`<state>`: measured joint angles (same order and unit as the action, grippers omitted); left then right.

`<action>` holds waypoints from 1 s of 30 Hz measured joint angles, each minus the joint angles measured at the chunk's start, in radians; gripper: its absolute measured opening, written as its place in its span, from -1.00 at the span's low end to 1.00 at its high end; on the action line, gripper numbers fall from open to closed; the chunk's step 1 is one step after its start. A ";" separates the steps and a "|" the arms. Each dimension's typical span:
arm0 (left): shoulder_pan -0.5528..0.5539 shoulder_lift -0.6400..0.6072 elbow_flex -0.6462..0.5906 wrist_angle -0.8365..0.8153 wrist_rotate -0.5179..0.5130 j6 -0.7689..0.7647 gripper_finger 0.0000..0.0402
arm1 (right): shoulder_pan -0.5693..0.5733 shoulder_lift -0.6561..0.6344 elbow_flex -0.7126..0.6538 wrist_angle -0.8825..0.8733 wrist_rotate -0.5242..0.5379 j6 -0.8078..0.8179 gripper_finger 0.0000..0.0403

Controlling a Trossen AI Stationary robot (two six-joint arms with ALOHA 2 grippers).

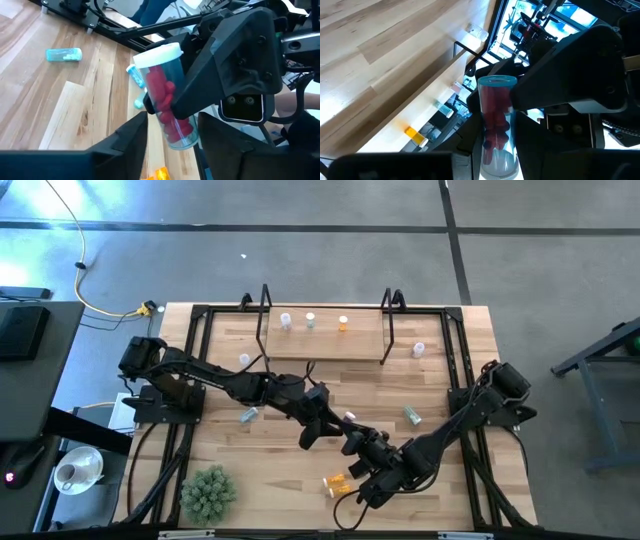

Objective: Pick and place medicine bottles onto shelf by color
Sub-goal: Put the bottom blue pill bottle on the shelf

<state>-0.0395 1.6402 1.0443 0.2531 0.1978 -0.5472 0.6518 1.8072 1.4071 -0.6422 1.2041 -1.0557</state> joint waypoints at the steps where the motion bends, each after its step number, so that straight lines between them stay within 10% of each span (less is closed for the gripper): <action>1: 0.000 0.000 0.000 0.000 0.000 0.000 -0.28 | 0.000 0.000 0.000 -0.001 0.000 0.000 -0.61; 22: 0.000 0.000 0.000 0.000 0.002 -0.001 -0.57 | 0.001 0.000 0.000 -0.004 -0.001 -0.024 -0.60; 30: 0.008 0.000 0.000 0.000 0.000 0.005 -0.57 | 0.000 0.000 0.000 0.008 -0.026 0.082 -0.30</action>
<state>-0.0310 1.6402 1.0439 0.2534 0.1980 -0.5422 0.6518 1.8072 1.4067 -0.6341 1.1783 -0.9733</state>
